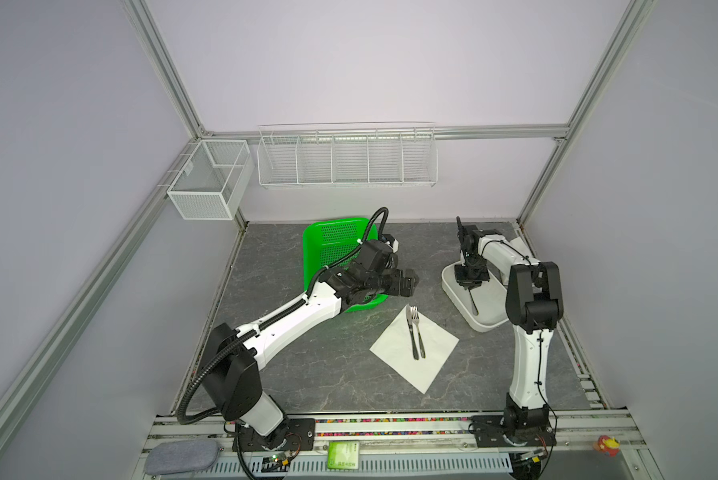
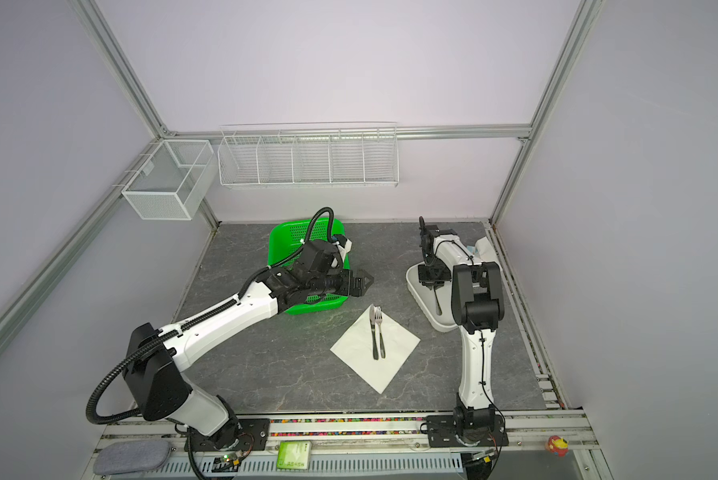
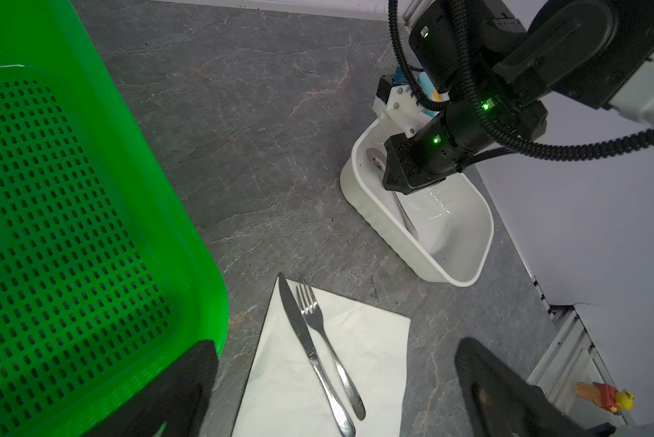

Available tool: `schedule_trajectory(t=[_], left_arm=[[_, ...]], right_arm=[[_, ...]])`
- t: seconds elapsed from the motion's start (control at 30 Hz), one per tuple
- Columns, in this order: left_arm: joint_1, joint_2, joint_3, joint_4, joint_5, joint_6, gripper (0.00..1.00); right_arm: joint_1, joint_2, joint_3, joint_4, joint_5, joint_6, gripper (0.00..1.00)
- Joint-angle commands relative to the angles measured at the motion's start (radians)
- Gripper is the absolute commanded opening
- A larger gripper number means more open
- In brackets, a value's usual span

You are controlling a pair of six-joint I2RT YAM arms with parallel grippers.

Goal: Place the utensils on the paper napkin and roll it up

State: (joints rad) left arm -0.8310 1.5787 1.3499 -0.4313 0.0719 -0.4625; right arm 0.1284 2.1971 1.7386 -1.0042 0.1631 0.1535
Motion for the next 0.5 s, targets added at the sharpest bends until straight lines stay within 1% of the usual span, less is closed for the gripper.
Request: schedule_trajectory(t=[0.0,0.1,0.27,0.47], left_arm=[[0.005,-0.019,-0.011,0.003,-0.002,-0.003,0.99],[0.004,-0.019,-0.011,0.002,0.000,-0.004,0.99],[0.004,-0.019,-0.012,0.001,-0.002,-0.008,0.99],[0.005,-0.018,-0.011,0.004,0.002,-0.010,0.99]], right_arm=[[-0.005,-0.013,-0.028,0.016,-0.039,0.009,0.17],[-0.002,0.023,-0.008,-0.018,0.018,0.018,0.18],[-0.002,0.033,-0.029,-0.010,0.011,0.013,0.17],[-0.003,0.057,-0.011,-0.024,0.059,0.004,0.17]])
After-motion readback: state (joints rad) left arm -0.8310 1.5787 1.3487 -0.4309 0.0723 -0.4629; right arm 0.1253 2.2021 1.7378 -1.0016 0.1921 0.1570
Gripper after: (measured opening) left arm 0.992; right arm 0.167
